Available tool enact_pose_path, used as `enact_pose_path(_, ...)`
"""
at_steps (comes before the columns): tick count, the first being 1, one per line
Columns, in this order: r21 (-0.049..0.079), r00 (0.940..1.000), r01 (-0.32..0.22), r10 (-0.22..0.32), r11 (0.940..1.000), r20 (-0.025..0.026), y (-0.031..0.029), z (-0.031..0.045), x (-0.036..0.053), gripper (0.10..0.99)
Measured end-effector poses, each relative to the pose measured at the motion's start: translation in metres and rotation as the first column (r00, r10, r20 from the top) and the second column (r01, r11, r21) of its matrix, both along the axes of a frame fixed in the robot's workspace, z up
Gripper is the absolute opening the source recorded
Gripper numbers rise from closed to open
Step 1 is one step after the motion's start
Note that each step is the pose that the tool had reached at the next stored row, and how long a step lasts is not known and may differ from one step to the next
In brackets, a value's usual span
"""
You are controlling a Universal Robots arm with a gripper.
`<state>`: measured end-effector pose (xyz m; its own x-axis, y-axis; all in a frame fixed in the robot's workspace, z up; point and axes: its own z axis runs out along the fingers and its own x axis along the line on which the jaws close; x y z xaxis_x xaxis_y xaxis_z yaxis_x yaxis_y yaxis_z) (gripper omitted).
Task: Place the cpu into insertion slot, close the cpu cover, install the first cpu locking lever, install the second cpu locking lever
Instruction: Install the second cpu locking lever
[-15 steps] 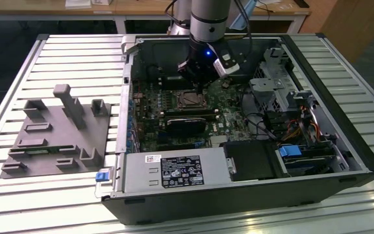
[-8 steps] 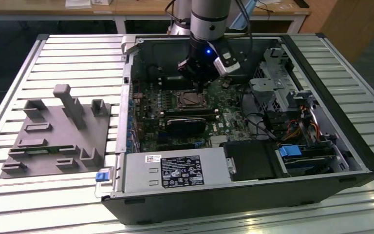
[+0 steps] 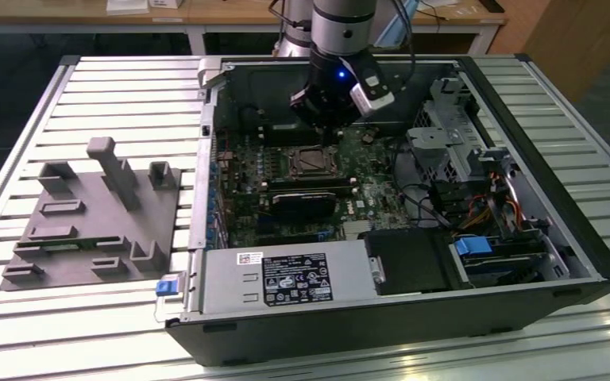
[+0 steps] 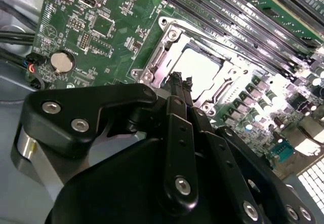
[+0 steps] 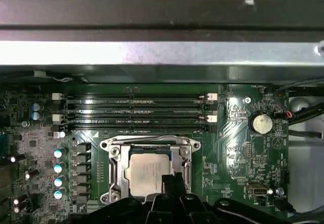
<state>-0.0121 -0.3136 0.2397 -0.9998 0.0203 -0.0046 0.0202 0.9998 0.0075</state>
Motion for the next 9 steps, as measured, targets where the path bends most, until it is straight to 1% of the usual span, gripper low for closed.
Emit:
enact_pose_path(2, 0.0, 1.0, 0.0, 0.0, 1.0, 0.0, -0.0012, 0.0, 0.0, 0.118)
enact_pose_path(4, 0.0, 1.0, 0.0, 0.0, 1.0, -0.0001, -0.0038, 0.0, -0.0001, 0.118)
enact_pose_path(8, 0.001, 1.0, 0.0, 0.0, 1.0, -0.0001, -0.0123, 0.0, -0.0002, 0.118)
enact_pose_path(9, 0.006, 1.0, 0.0, 0.0, 1.0, -0.0001, -0.0139, -0.0001, -0.0002, 0.118)
